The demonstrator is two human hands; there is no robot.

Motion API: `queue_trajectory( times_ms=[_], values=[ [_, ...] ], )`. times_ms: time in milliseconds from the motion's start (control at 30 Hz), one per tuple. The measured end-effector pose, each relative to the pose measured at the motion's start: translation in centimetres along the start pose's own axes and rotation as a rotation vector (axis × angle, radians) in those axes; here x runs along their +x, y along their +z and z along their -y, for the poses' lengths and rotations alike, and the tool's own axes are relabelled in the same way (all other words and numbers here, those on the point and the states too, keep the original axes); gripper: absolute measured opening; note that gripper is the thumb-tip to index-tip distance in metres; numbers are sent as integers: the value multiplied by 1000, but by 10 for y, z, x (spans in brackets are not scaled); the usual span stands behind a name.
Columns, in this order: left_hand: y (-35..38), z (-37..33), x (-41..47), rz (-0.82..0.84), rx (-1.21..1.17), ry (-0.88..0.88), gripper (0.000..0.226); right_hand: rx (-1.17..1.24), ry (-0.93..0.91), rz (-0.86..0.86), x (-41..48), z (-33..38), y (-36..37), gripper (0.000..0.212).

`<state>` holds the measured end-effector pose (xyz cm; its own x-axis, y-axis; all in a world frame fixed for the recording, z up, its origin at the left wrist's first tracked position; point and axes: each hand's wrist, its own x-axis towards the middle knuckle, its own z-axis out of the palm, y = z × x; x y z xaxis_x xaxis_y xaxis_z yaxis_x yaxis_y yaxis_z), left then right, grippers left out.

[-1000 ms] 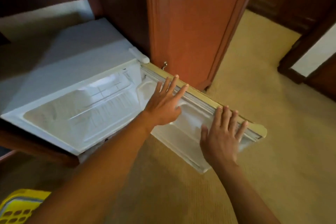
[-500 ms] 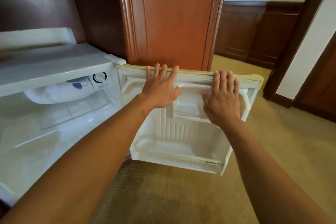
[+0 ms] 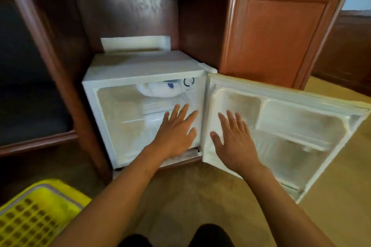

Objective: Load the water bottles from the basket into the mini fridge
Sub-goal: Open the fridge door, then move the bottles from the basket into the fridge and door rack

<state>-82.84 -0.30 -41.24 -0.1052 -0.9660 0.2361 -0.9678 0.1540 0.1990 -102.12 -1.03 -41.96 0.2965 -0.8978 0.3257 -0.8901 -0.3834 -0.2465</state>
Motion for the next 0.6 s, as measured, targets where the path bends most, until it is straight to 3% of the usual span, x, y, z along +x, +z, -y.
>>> queue_trajectory(
  times_ms=[267, 467, 600],
  values=[
    [-19, 153, -188, -15, 73, -494, 55, 237, -363, 331, -30, 182, 107, 57],
    [19, 249, -314, 156, -56, -965, 53, 346, -681, 673, -62, 293, 196, 48],
    [56, 285, -367, 277, -161, -1193, 58, 269, -783, 865, -77, 338, 260, 47]
  ],
)
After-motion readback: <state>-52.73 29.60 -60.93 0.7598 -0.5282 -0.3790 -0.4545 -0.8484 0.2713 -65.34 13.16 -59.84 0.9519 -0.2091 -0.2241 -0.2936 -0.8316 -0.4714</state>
